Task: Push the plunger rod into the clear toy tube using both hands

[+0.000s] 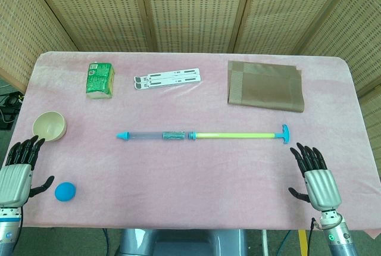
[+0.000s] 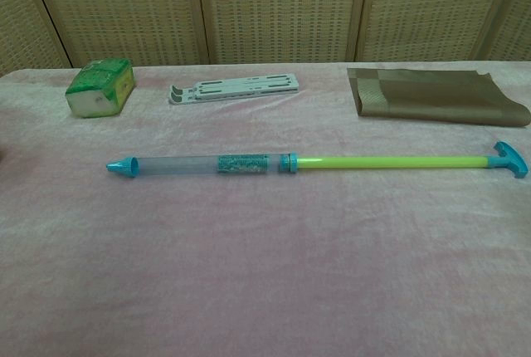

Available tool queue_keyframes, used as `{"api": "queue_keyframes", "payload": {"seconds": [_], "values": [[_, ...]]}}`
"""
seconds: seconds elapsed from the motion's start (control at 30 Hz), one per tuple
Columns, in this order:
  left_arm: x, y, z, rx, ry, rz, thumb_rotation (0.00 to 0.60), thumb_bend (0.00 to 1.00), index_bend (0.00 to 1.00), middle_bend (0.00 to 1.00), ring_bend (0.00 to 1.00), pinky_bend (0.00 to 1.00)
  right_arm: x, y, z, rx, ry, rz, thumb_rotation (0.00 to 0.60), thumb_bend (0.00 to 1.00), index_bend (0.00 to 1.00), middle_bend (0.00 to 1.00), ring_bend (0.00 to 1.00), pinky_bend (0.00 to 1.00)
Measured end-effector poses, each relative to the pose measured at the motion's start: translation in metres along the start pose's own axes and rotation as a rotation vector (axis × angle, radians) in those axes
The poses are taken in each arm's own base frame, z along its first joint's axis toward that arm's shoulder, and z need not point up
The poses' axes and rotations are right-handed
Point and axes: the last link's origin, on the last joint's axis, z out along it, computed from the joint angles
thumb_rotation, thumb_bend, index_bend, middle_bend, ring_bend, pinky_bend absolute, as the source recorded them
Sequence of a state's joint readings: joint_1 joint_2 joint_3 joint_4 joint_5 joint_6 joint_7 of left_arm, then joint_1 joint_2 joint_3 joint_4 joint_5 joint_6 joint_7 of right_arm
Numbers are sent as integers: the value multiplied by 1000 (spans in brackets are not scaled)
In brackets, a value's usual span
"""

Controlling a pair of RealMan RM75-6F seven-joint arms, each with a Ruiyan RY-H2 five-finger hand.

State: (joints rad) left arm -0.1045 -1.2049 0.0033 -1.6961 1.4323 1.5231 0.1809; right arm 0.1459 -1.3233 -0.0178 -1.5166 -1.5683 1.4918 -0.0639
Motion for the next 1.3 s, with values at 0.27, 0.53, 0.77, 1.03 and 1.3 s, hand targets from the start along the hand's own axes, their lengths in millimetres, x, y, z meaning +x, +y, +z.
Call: {"api": "queue_keyframes", "payload": {"seconds": [0.27, 0.53, 0.77, 1.03, 1.3], "values": [[0, 0, 0, 0, -1, -2, 600, 249, 0, 0, 0, 0, 0, -1, 0, -1, -4, 4, 600, 229, 15, 0, 0, 0], [2, -2, 1, 5, 5, -10, 600, 248, 0, 0, 0, 0, 0, -2, 2, 2, -6, 20, 600, 230, 24, 0, 0, 0], [3, -4, 3, 16, 7, -14, 600, 248, 0, 0, 0, 0, 5, -4, 24, 11, 7, 27, 600, 227, 195, 213, 194, 205], [4, -6, 4, 25, 12, -18, 600, 249, 0, 0, 0, 0, 19, -10, 85, -33, 63, -60, 600, 229, 369, 791, 802, 523], [3, -6, 5, 29, 7, -16, 600, 248, 0, 0, 0, 0, 13, -2, 138, -153, 6, -151, 600, 329, 453, 946, 937, 559]]}}
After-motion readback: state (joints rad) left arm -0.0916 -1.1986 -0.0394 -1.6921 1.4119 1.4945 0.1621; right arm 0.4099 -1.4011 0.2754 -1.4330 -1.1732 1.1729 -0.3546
